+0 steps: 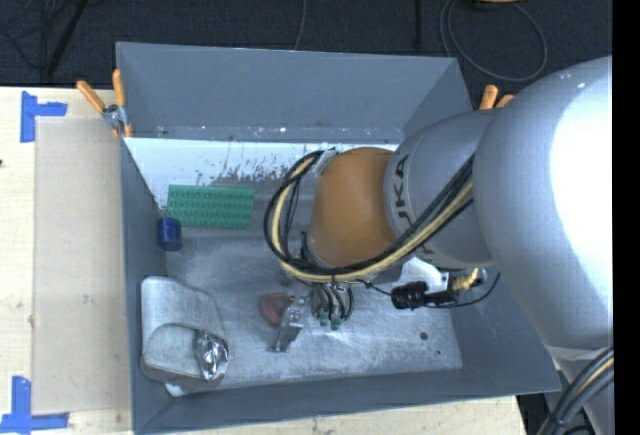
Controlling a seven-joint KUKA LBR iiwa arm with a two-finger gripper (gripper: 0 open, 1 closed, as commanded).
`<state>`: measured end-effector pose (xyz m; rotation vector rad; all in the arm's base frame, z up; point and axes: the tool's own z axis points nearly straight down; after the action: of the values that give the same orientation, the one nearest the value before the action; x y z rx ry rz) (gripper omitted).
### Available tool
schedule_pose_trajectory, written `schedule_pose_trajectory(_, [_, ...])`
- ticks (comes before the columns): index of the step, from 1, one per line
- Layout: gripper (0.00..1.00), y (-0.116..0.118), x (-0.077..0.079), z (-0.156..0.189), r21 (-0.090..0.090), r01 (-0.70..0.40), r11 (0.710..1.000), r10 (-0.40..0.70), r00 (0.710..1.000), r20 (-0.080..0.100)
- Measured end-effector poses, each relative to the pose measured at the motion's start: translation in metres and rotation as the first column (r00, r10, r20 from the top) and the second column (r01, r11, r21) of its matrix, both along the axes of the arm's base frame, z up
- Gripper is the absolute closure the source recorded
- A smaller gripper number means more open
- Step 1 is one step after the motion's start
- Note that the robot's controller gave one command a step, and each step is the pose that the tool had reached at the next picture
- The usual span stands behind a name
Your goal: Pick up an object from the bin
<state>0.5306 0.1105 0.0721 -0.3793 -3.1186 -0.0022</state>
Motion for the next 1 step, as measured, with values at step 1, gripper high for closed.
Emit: schedule_pose_trajectory(1, [1.00,0.0007,0.0018,0.0024,0.002,0.001,1.000,-0.001,1.000,0.005])
